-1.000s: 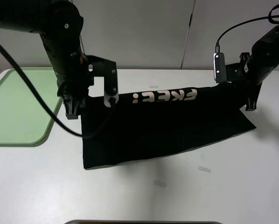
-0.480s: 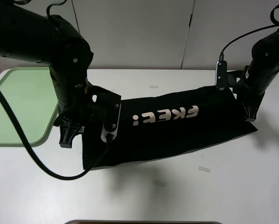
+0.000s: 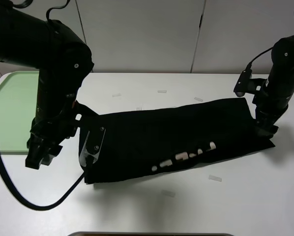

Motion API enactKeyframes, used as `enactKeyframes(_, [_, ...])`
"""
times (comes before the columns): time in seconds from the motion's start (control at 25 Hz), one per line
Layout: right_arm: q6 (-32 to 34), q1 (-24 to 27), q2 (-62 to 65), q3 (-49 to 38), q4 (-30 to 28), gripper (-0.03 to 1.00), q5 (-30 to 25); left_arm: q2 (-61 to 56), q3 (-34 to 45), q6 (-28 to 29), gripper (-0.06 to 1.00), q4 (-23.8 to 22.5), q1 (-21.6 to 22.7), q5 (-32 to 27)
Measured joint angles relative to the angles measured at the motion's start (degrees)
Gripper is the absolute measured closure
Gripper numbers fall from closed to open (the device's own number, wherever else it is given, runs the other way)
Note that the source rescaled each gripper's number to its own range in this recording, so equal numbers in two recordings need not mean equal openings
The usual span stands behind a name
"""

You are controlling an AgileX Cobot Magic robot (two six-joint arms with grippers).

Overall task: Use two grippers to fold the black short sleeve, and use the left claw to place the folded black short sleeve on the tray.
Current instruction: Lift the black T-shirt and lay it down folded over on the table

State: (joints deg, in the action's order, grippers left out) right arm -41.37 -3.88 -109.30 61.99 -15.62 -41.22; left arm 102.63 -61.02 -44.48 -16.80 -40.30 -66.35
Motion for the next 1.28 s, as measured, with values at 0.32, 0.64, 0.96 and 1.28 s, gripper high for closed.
enactKeyframes(0.32, [15.94,0.1,0.0,0.0,0.48,-0.03,-6.89,-0.05,0.05,8.03,-0.02,-3.55,0.0,0.0])
enactKeyframes(0.64, [22.62,0.1,2.98,0.0,-1.9,-0.03,-12.64,-1.55,0.05,13.1,-0.04,-9.26,0.1,0.0])
enactKeyframes(0.96, [22.55,0.1,8.75,0.06,-3.44,-0.03,-10.12,-3.8,0.05,13.12,-0.04,-10.54,0.28,0.22])
enactKeyframes(1.28, [20.2,0.1,8.75,0.06,-3.38,-0.03,-12.95,-3.8,0.05,12.94,-0.04,-10.88,0.28,2.81])
